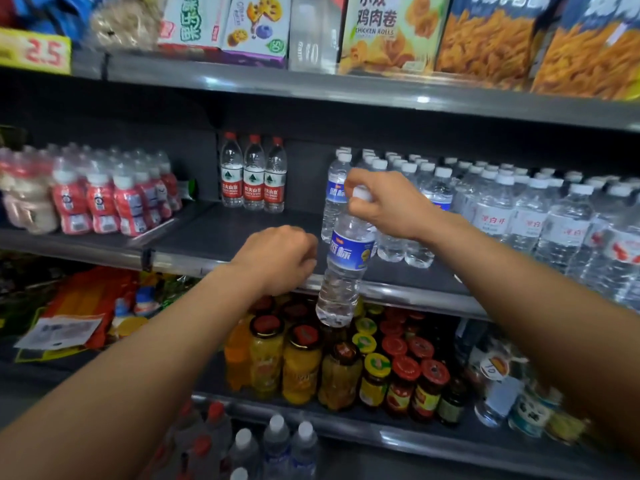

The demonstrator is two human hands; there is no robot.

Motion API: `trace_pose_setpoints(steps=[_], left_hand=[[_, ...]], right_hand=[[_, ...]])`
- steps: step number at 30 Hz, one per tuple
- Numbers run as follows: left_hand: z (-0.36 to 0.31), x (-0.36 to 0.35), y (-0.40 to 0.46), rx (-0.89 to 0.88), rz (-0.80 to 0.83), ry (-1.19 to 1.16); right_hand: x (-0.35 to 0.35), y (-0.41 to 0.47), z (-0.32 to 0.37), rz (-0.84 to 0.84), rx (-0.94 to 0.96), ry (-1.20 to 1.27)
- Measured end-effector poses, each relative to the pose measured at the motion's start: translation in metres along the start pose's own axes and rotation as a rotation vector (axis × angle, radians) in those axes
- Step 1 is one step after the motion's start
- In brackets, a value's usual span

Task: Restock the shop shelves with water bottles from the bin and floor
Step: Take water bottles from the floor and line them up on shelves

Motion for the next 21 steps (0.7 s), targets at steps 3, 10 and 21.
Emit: trace_pose_setpoints(steps=[3, 10, 21], left_hand=[[0.011, -0.003, 0.024, -0.023, -0.009, 0.008], [0.036, -0.022, 0.068, -0.053, -0.025, 0.03], [0.053, -0.083, 0.092, -0.048, 0.014, -0.001]], right_hand=[[0.001, 0.029, -0.007, -0.05, 0.062, -0.029], [-0.02, 0.086, -0.034, -0.114, 0.123, -0.08], [-0.093, 0.125, -0.092, 0.06, 0.102, -0.139]])
Point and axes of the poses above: each hand's wrist, its own y-axis towards the middle knuckle, its own x-axis out of the back of the hand, z = x × y, the point moved 5 cm from there along y, towards the middle knuckle, and after that the axes turned 13 degrees about -z, right-handed, at the moved point
